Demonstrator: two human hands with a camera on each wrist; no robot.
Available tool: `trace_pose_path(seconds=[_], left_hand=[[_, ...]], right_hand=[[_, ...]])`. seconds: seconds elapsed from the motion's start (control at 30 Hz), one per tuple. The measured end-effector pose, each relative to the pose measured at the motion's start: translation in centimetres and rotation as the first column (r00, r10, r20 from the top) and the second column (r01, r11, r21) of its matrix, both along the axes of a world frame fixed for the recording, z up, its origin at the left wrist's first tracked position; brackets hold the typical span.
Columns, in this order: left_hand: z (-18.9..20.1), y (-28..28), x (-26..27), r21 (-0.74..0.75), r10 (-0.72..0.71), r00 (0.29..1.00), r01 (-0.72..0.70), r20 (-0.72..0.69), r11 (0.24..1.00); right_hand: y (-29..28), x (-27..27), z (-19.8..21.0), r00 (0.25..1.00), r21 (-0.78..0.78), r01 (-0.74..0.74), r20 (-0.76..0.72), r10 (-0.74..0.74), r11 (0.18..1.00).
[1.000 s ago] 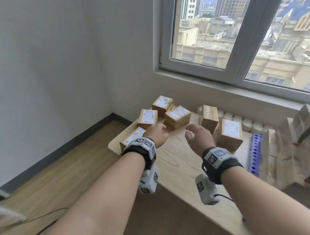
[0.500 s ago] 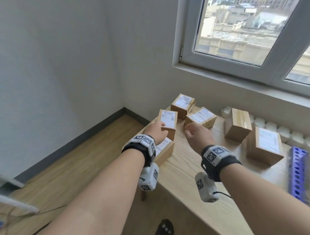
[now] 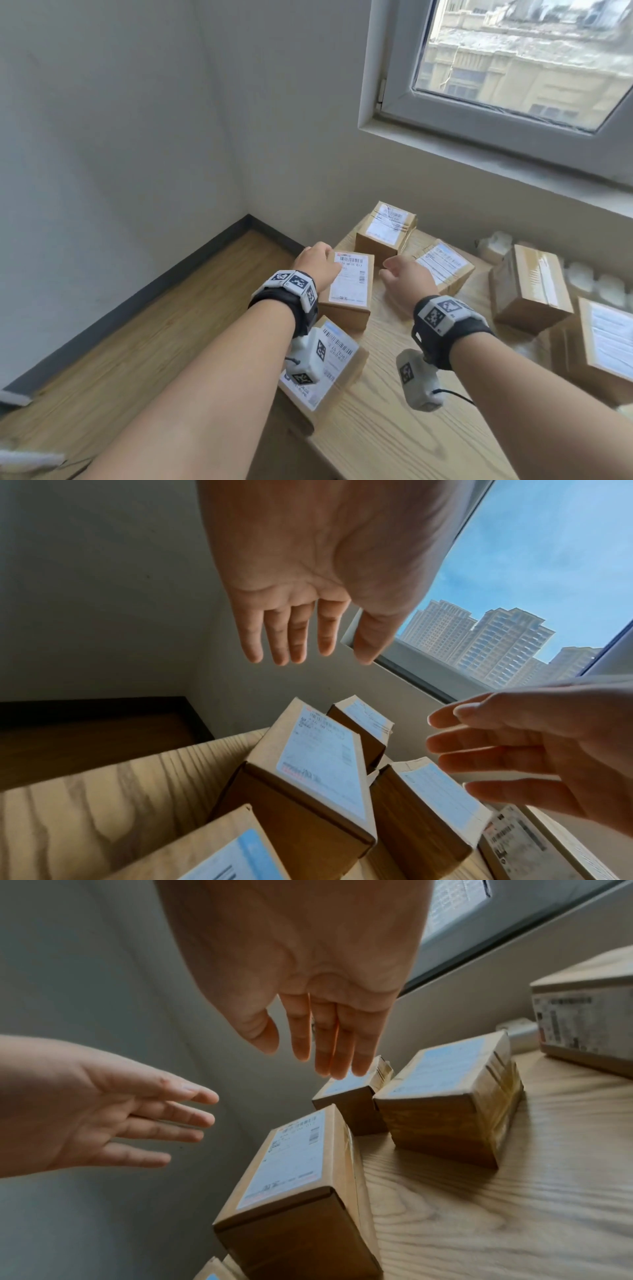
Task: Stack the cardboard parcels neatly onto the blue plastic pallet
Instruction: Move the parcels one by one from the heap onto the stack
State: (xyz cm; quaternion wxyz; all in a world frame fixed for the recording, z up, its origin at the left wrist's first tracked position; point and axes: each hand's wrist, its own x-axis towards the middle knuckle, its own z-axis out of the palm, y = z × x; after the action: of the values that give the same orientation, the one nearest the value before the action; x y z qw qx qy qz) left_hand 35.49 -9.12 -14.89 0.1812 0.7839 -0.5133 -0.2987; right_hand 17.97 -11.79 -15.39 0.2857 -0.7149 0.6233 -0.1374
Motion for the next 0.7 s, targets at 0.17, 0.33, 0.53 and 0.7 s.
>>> trace_pose_path(seconds=[0.17,0.33,0.53,0.7], left_hand=[[-2.7,-2.5,0.6,0.095,0.047,0.994,-0.038,-0.1,0.995],[-5.3,-3.8,0.9,0.198,0.055,0.985,-0.021,-0.165,0.98],[-7.1,-4.5,0.7,0.276,0.072,0.973,-0.009,-0.217,0.961],[-6.7,-4.4,1.0,0.272,0.088,0.964,-0.016,-0.252,0.962]], right_hand=[[-2.3,1.0,-2.9,0.999,0.142,0.026,-0.031,-0.022,0.99],[-3.2,1.7,-5.3,0.999,0.264,0.008,-0.051,0.006,0.965],[-3.0,2.2,-6.6,0.999,0.366,-0.031,-0.016,0.04,0.93],[-2.7,2.4,-6.6,1.0,0.353,-0.023,0.022,0.017,0.935]])
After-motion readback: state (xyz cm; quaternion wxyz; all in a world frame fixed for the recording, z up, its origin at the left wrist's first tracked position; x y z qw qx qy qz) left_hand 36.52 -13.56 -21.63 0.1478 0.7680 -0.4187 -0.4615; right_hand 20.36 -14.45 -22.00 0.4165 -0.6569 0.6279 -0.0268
